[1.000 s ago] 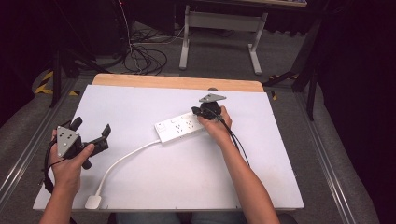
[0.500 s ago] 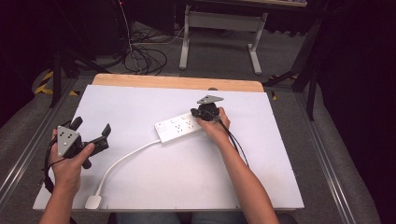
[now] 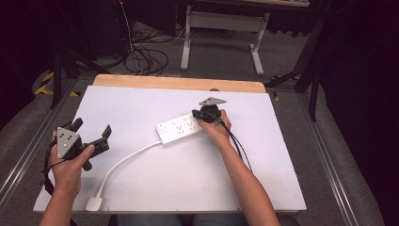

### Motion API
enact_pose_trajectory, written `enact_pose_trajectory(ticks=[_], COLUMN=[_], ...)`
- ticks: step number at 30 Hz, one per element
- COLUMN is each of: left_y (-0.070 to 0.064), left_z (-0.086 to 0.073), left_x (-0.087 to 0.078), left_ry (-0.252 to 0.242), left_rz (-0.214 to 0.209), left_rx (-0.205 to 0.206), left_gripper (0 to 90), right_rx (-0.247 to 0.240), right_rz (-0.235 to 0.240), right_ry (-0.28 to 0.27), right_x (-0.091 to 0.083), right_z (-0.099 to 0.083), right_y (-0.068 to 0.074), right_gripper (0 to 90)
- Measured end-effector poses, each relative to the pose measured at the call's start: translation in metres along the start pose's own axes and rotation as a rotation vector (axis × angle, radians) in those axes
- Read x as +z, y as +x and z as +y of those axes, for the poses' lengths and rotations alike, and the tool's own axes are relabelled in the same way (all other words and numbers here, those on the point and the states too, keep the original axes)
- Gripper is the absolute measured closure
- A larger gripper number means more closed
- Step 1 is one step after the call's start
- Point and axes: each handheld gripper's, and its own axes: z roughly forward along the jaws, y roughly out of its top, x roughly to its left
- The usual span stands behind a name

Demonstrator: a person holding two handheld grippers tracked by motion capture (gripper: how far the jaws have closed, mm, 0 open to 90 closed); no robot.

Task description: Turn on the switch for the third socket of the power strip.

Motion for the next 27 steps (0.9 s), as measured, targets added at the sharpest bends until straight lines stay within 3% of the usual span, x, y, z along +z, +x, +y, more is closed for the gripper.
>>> enact_pose_trajectory(ticks=[27], left_y=[-0.0001], left_z=[-0.0008], left_x=[-0.0007], left_ry=[0.001], left_rz=[-0.008], left_rx=[-0.006], left_gripper=[3.5], right_rx=[-0.005], right_rz=[-0.005], right_ry=[-0.010], right_x=[-0.0004], right_z=[-0.0017], right_y=[0.0011], right_gripper=[90.0])
